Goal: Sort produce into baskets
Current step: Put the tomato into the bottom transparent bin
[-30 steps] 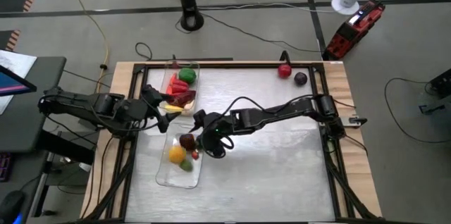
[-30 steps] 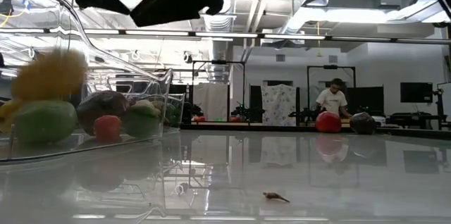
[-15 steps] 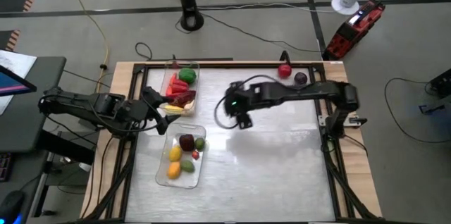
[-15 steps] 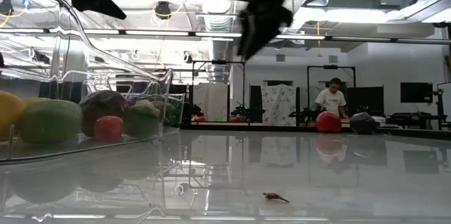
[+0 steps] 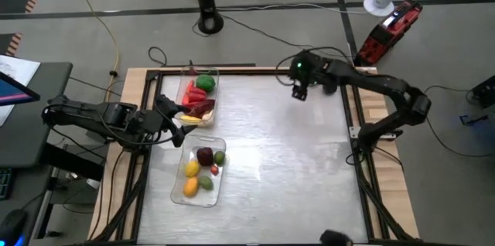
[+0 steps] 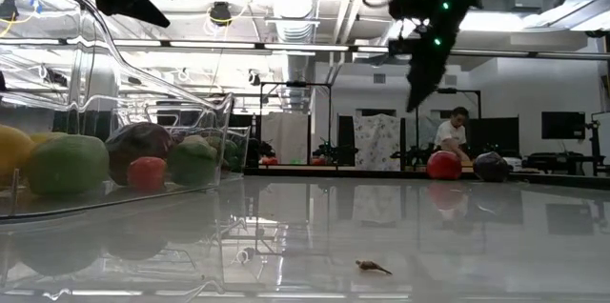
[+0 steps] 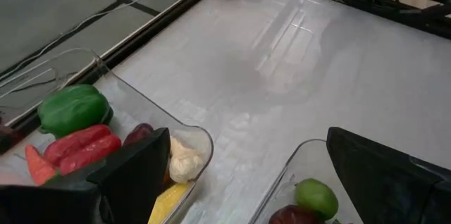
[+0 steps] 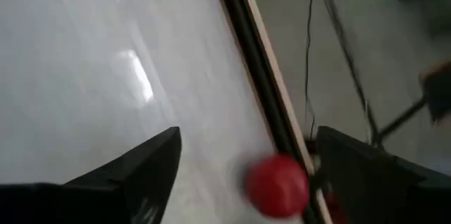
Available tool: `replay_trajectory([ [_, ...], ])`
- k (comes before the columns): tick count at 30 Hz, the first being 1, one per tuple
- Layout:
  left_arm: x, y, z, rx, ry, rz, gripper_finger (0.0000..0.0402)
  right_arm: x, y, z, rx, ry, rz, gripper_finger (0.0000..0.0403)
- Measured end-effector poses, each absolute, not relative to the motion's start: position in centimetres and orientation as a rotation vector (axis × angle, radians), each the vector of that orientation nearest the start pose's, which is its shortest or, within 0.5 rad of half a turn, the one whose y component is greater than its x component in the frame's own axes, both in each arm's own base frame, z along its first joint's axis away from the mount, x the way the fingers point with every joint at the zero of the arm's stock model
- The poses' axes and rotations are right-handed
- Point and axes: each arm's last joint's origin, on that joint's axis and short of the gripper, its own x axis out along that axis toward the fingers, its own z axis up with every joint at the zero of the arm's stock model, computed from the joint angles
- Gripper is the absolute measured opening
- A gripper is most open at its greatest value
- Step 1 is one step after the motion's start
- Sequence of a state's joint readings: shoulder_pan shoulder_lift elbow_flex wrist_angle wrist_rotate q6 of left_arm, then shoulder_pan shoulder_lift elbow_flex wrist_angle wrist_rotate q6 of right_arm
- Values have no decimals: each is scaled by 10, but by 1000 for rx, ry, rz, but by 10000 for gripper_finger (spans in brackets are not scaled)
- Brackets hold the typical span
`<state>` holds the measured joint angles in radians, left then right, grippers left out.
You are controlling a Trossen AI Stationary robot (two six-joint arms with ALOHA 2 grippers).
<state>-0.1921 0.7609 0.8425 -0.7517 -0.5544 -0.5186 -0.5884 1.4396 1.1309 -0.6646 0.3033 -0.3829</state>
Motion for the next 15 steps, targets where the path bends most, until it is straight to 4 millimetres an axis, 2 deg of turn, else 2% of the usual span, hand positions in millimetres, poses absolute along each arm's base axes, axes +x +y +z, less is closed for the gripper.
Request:
replay_trajectory([
  [4, 141, -12, 308, -247, 517, 498, 368, 224, -192, 255, -107, 1216, -660, 395],
  [15, 141, -12, 308, -241, 519, 498, 368, 211, -238, 211, 32, 1340, -818, 399],
])
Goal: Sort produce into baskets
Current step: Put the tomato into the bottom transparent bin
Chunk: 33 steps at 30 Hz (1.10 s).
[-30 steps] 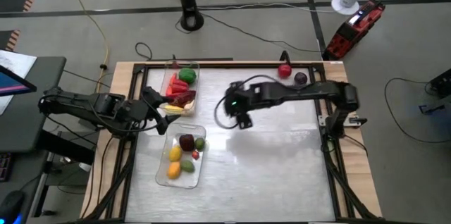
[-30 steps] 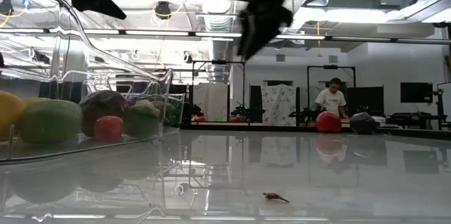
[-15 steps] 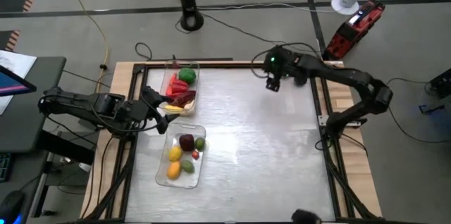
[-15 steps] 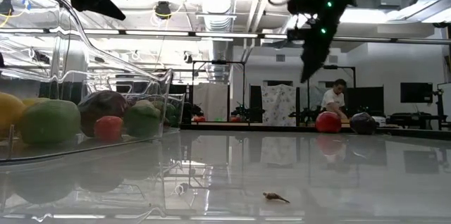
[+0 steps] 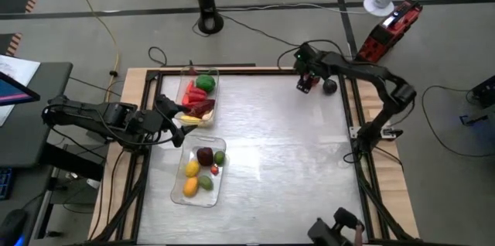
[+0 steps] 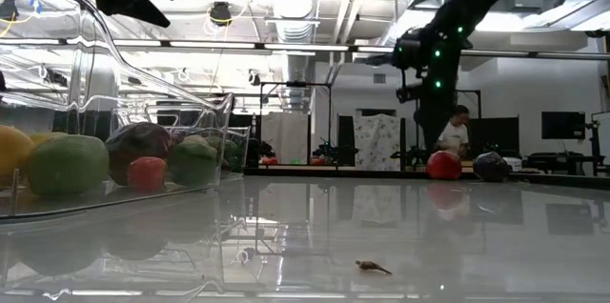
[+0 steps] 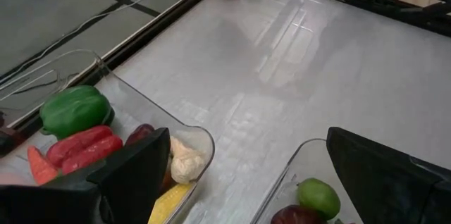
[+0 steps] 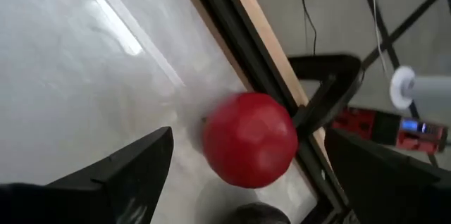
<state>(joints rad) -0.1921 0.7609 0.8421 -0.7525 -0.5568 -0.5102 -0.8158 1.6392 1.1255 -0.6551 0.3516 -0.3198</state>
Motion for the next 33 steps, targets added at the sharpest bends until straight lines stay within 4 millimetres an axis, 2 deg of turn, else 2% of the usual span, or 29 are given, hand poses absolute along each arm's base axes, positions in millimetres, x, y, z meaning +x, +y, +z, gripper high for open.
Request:
replay_trajectory([
  [15, 141, -12, 308, -231, 524, 495, 368, 190, -271, 167, 229, 1437, -831, 394],
  [23, 139, -11, 306, -225, 544, 503, 368, 197, -275, 162, 172, 1409, -812, 350],
  [28, 139, -11, 306, -224, 543, 506, 368, 211, -268, 169, 147, 1396, -756, 328],
  [33, 139, -11, 306, -236, 542, 506, 368, 241, -234, 178, 131, 1429, -585, 332],
])
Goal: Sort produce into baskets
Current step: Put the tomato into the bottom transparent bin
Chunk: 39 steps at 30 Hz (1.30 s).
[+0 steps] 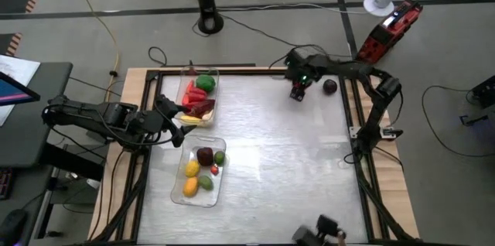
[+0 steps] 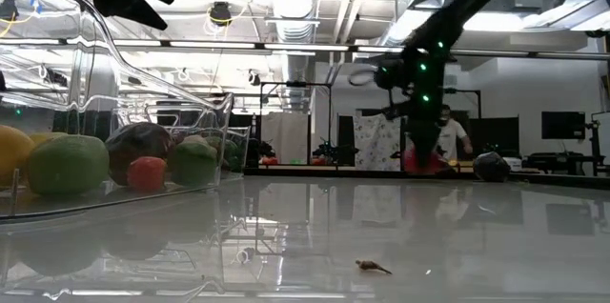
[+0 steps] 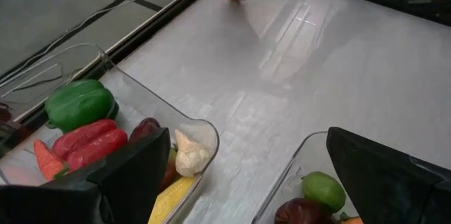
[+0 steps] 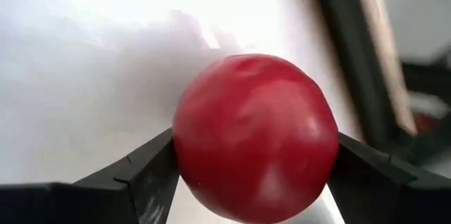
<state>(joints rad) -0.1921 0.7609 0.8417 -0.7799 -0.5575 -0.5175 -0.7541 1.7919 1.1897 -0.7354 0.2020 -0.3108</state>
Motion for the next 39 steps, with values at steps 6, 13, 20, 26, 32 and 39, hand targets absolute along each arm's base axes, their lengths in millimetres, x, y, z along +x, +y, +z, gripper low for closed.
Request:
replay_trajectory([
  [6, 139, -11, 306, -246, 540, 508, 368, 294, -162, 188, -33, 1370, -374, 332],
  [13, 140, -11, 306, -247, 534, 511, 368, 347, -72, 212, -233, 1190, -163, 332],
  [20, 140, -11, 306, -254, 530, 516, 368, 379, -7, 259, -289, 929, 1, 333],
  [26, 139, -10, 307, -224, 513, 555, 368, 397, 25, 279, -285, 642, 145, 333],
  [32, 140, -10, 308, -235, 497, 554, 368, 415, 31, 281, -275, 455, 218, 333],
  [39, 148, -15, 318, -200, 436, 396, 368, 448, 33, 253, -294, 392, 273, 360],
])
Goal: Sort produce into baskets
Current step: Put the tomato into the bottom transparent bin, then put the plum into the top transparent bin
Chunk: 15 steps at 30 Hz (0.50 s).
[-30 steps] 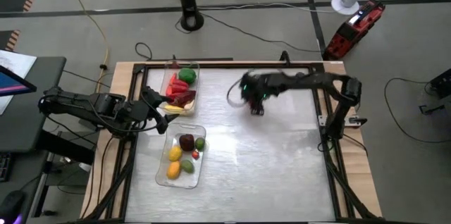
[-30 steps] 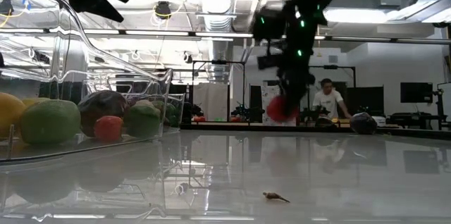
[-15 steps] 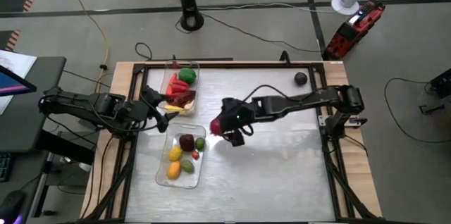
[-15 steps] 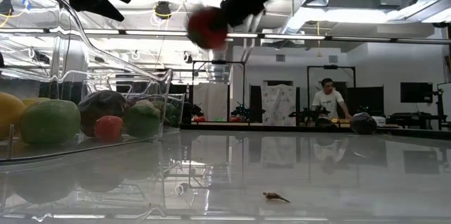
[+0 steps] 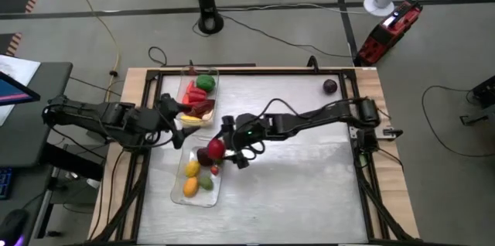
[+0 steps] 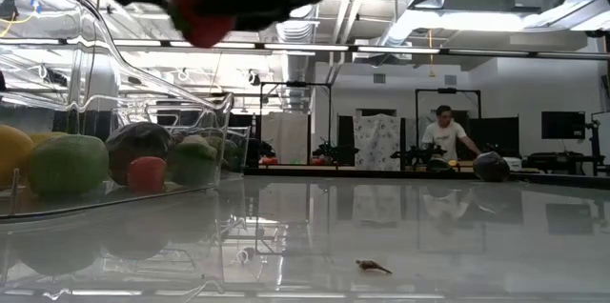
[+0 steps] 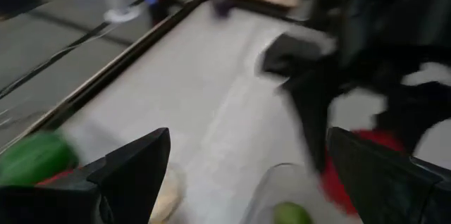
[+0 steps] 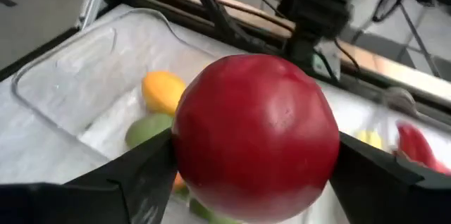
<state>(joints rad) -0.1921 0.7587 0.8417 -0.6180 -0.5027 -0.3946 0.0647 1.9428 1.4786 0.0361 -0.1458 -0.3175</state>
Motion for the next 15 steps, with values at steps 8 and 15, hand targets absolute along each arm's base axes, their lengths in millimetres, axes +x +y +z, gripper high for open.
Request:
replay_trajectory([
  [8, 154, -20, 320, -175, 429, 262, 368, 463, 32, 273, -312, 523, 309, 387],
  [15, 164, -28, 302, -143, 433, 233, 368, 420, 2, 292, -344, 746, 99, 384],
])
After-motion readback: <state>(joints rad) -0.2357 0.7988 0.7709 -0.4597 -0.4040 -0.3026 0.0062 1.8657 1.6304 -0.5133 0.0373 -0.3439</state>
